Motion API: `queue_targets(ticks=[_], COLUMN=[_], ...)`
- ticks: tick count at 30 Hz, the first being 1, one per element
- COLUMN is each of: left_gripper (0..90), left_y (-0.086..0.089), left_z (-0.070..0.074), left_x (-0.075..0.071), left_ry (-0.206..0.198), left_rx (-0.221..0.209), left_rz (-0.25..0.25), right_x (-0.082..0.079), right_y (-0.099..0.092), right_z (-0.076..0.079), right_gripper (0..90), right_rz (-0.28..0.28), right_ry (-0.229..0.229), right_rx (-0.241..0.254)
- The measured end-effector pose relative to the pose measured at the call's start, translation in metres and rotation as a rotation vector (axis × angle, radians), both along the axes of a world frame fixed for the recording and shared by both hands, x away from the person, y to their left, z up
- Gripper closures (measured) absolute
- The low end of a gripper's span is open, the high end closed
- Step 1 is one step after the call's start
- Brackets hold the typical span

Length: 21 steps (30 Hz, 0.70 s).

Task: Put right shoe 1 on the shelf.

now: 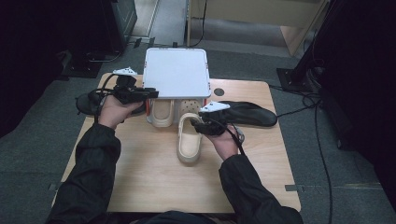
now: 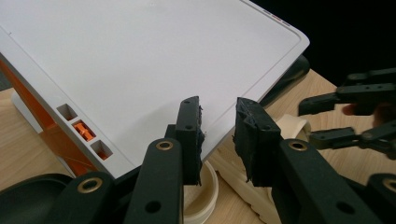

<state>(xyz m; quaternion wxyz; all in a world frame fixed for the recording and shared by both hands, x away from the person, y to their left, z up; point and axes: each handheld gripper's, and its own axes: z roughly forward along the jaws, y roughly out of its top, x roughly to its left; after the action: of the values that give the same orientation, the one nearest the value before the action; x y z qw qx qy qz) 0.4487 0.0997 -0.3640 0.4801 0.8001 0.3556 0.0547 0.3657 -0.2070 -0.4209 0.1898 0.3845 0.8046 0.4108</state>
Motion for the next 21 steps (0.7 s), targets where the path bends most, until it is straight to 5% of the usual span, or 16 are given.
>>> queue_targets(ticks=[6, 21], left_gripper=[71.8, 73.7], left_y=[0.000, 0.000], left_z=[0.000, -0.001], left_x=[0.000, 0.000], left_ry=[-0.003, -0.001], left_rx=[0.001, -0.004], left_rz=[0.001, 0.006], right_x=[-0.023, -0.076], right_y=[-0.010, -0.012], right_z=[0.008, -0.028], right_gripper=[63.3, 78.4], right_rz=[0.027, 0.077], right_ry=[-0.006, 0.080], right_rx=[0.030, 0.077])
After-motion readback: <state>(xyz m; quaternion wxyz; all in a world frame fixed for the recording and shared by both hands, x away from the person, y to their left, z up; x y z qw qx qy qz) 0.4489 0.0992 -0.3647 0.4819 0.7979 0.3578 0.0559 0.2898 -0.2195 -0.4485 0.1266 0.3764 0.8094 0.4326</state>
